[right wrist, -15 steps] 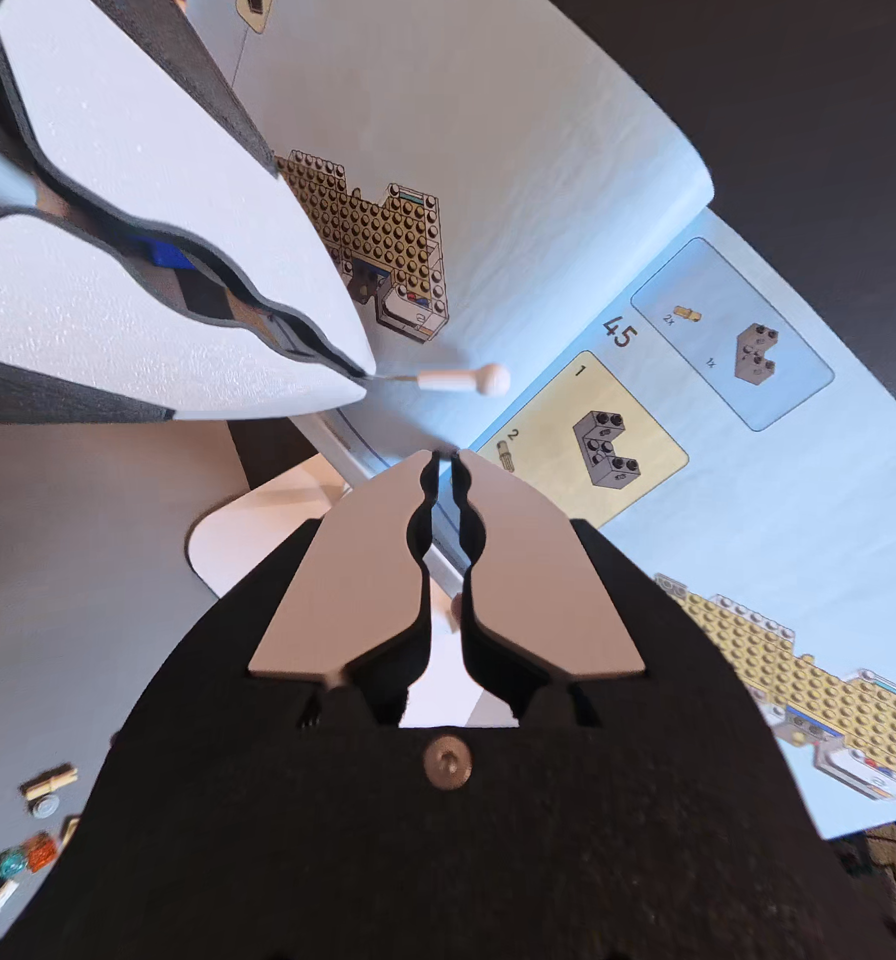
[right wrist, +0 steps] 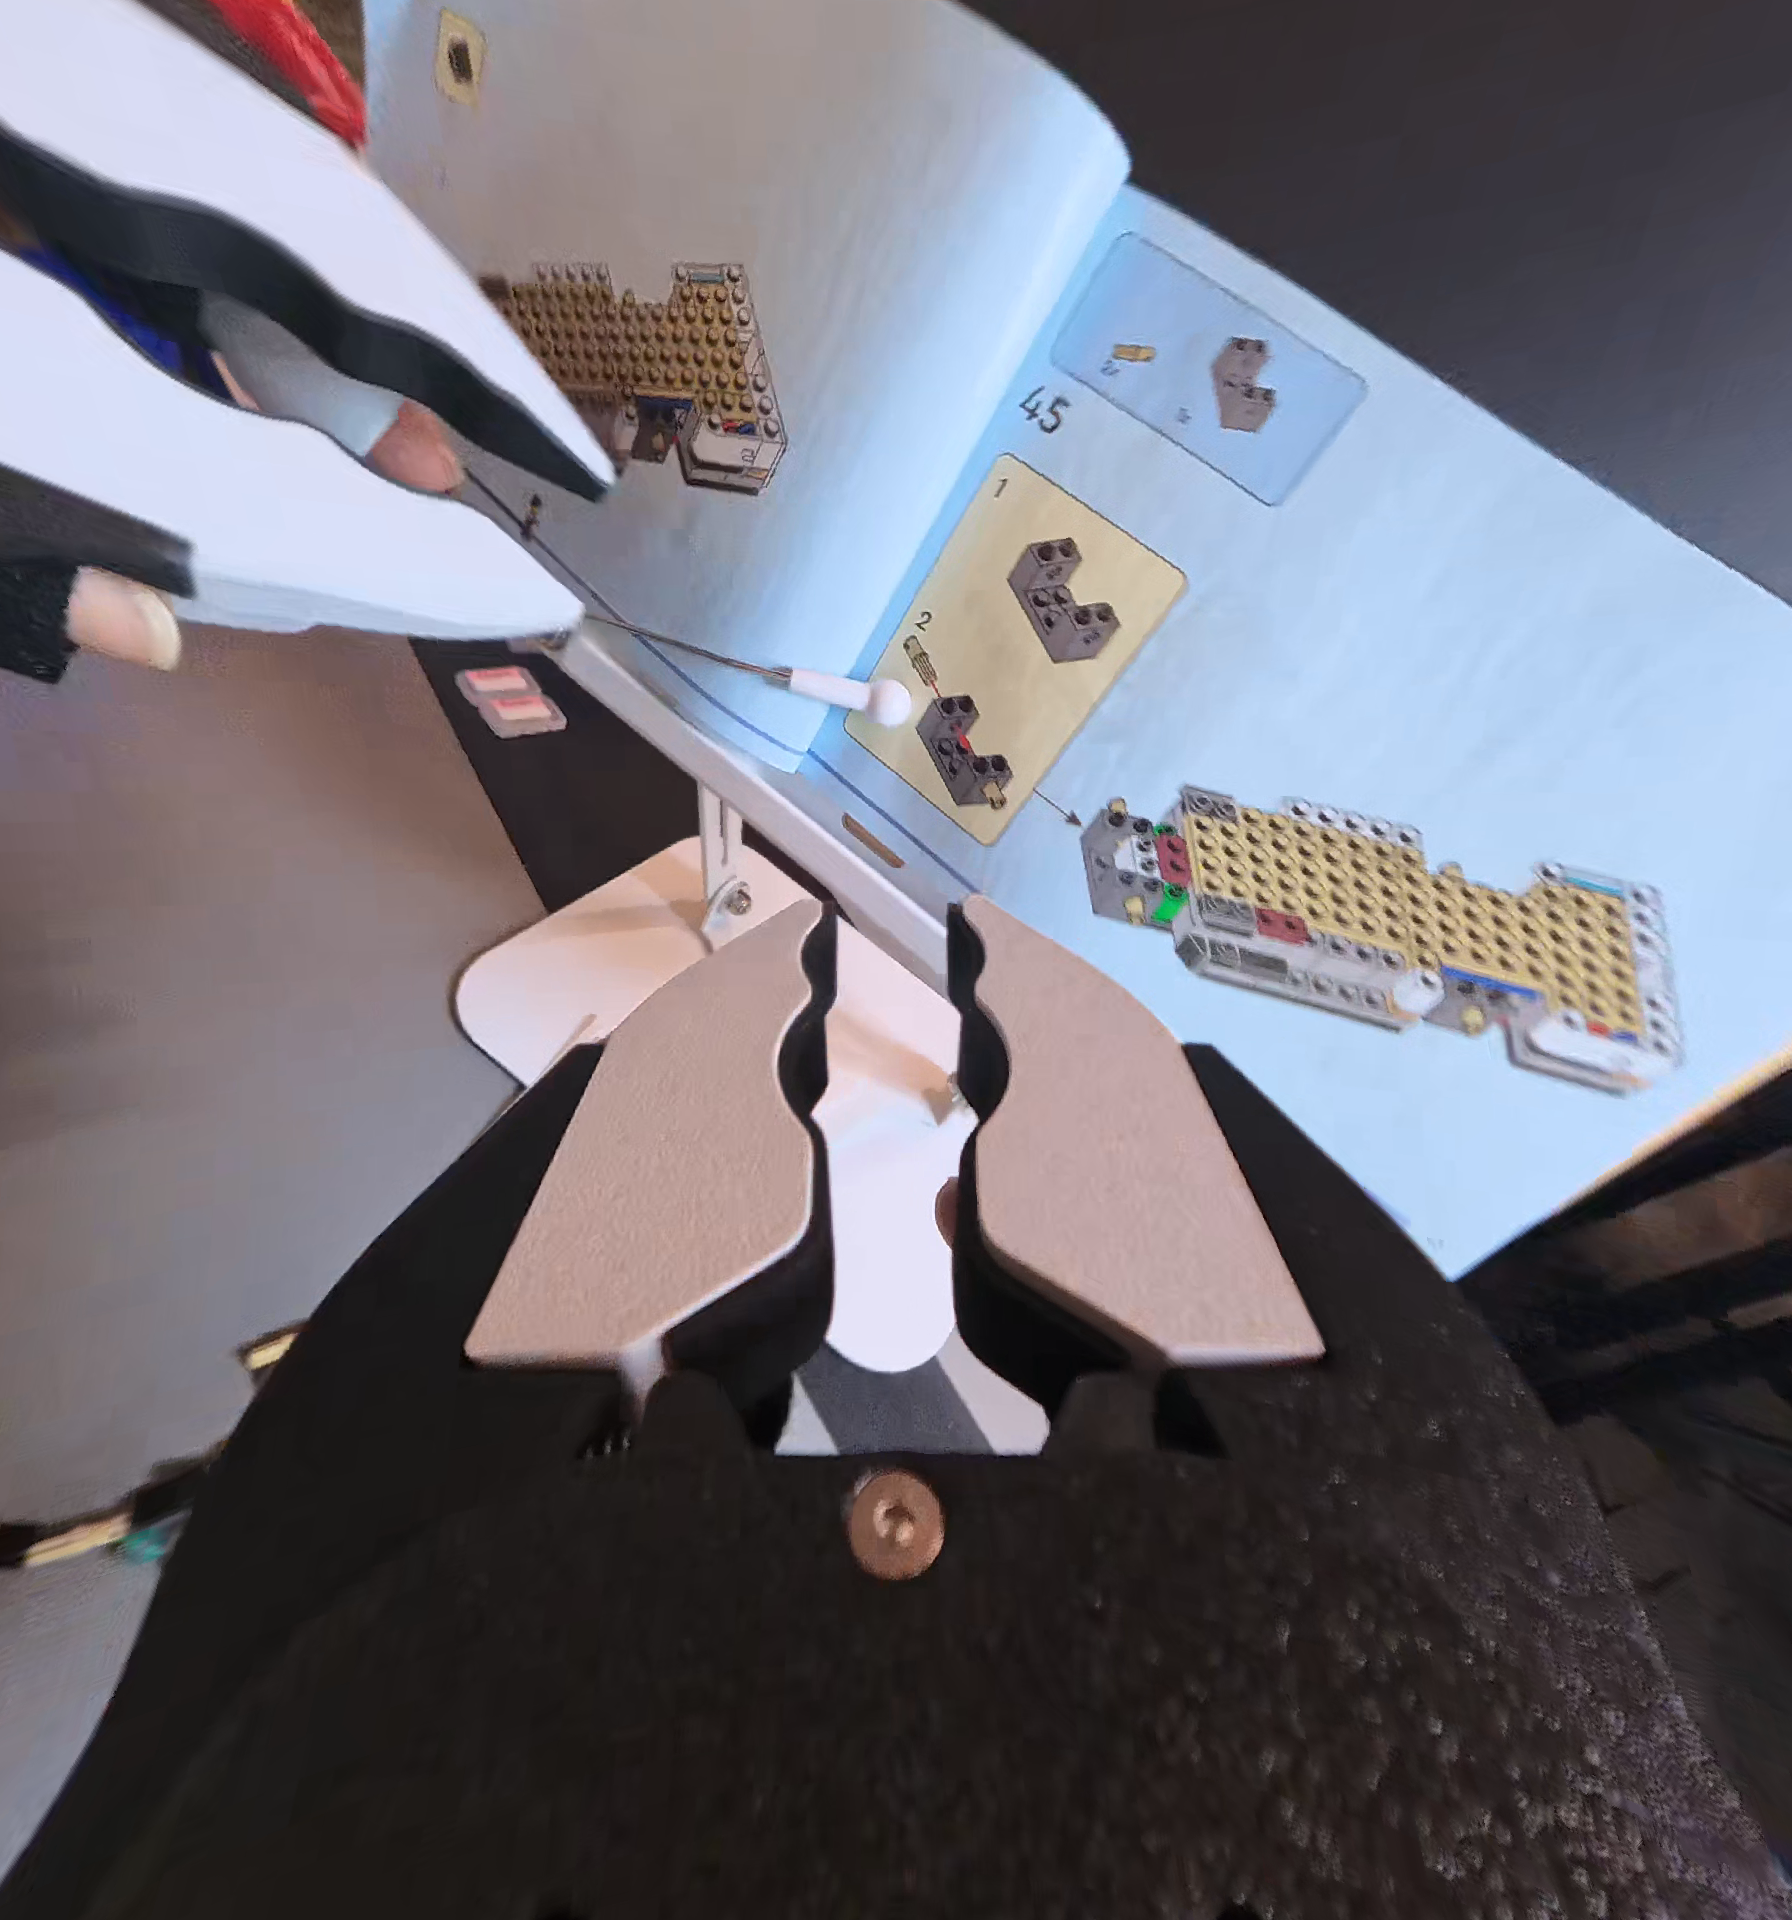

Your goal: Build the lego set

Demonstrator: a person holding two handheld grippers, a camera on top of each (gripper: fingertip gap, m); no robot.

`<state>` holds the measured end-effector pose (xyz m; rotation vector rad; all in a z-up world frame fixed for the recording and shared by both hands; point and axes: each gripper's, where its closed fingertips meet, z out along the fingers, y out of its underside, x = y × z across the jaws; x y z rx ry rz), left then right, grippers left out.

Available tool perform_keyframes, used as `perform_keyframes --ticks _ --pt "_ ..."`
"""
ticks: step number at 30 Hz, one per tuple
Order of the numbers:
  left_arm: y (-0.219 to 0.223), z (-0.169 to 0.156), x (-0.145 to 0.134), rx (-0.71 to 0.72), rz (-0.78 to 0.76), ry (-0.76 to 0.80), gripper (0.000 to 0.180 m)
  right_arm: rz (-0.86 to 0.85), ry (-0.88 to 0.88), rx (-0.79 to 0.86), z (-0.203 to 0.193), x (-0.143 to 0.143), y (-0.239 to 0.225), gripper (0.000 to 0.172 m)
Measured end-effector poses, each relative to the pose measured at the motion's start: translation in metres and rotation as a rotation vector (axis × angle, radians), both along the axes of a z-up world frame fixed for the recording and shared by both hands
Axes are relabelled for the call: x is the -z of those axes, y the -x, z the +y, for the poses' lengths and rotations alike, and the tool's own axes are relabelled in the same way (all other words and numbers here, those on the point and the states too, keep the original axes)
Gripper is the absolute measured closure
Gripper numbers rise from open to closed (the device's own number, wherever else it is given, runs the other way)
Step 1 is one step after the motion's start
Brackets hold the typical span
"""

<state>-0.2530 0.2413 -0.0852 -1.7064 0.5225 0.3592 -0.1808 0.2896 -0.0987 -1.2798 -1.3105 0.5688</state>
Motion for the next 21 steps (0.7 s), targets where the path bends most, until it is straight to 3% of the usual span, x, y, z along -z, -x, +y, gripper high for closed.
perform_keyframes --ticks 4,8,15,21 --pt "0.013 -0.05 -0.005 -0.021 -0.273 -0.173 0.161 0.13 0.072 0.0 -0.027 -0.014 -0.041 0.138" --pt "0.029 -0.1 -0.004 -0.067 -0.406 -0.278 0.161 0.198 0.128 -0.001 -0.068 -0.013 -0.082 0.127" --pt "0.02 -0.169 0.003 -0.053 -0.538 -0.291 0.158 0.214 0.236 0.016 -0.159 0.003 -0.149 0.127" --pt "-0.007 -0.201 0.034 -0.027 -0.533 -0.227 0.156 0.227 0.322 0.052 -0.21 0.045 -0.172 0.128"
